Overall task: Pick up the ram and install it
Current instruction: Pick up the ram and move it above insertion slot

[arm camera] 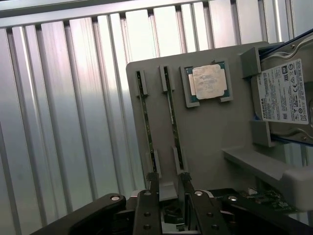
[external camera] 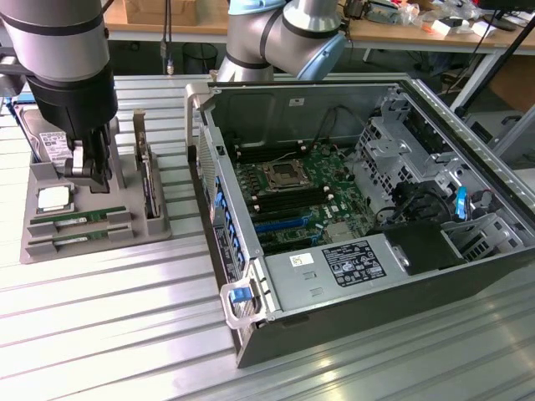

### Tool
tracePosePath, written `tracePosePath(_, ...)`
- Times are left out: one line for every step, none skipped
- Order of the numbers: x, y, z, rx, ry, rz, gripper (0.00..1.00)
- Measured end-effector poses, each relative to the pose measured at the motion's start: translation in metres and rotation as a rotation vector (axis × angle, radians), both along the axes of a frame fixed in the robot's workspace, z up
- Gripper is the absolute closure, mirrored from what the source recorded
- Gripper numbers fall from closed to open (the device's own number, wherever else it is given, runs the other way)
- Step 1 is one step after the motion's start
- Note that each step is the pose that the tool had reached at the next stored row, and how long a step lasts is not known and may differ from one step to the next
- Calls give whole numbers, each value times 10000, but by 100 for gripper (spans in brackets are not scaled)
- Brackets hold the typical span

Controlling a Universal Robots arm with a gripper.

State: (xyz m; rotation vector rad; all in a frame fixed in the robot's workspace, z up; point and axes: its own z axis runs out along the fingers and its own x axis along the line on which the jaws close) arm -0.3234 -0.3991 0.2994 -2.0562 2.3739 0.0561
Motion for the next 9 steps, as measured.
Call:
tracePosePath(0,0,-9,0,0,-1,70)
tracePosePath(0,-1,-18,0,0,0,70)
tracePosePath(0,-2,-35,1,-1,0,70)
tracePosePath(0,-2,-42,0,0,-1,70)
tracePosePath(0,-3,-47,0,0,1,70)
tracePosePath(0,-3,-54,0,0,0,70)
tracePosePath(0,-4,-60,0,0,0,70)
tracePosePath(0,-4,-66,0,0,0,70)
tracePosePath(0,-5,-74,0,0,0,70)
